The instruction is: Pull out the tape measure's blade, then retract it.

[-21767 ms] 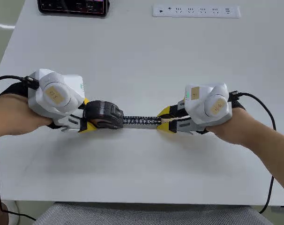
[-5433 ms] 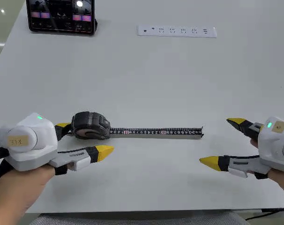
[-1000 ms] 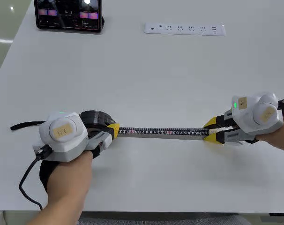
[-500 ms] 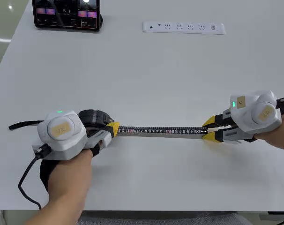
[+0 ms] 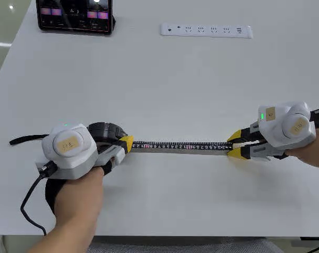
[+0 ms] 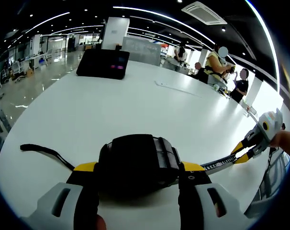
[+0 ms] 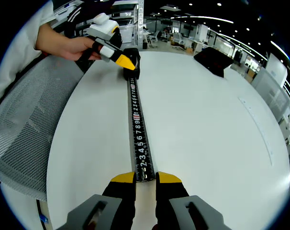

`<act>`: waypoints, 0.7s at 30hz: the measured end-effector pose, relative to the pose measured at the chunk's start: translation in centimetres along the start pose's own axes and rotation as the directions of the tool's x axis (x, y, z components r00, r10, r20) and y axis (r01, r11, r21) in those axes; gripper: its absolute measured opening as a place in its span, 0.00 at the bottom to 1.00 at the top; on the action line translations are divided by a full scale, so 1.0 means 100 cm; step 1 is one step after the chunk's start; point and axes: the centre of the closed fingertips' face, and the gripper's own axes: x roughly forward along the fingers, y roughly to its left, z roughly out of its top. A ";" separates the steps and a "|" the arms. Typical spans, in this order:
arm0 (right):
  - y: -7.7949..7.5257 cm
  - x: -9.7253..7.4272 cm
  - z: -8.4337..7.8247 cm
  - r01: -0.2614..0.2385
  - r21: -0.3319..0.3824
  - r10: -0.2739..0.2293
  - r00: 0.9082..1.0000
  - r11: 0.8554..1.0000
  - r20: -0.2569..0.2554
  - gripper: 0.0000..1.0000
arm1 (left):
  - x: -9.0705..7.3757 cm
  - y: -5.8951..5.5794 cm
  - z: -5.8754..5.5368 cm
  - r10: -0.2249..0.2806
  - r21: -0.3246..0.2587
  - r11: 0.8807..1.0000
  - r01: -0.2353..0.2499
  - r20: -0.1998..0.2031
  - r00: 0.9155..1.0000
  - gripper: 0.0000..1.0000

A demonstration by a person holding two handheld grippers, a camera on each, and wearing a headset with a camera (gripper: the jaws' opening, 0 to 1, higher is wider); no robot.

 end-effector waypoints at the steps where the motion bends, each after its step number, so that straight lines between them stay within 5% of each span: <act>1: 0.000 0.000 0.000 0.000 0.002 0.000 1.000 1.000 0.000 0.12 | 0.000 0.000 0.000 0.001 0.002 1.000 -0.001 0.001 1.000 0.63; 21: 0.000 0.000 0.001 -0.002 -0.007 0.002 1.000 1.000 -0.003 0.12 | -0.002 0.001 0.002 0.001 0.024 1.000 -0.001 0.008 1.000 0.62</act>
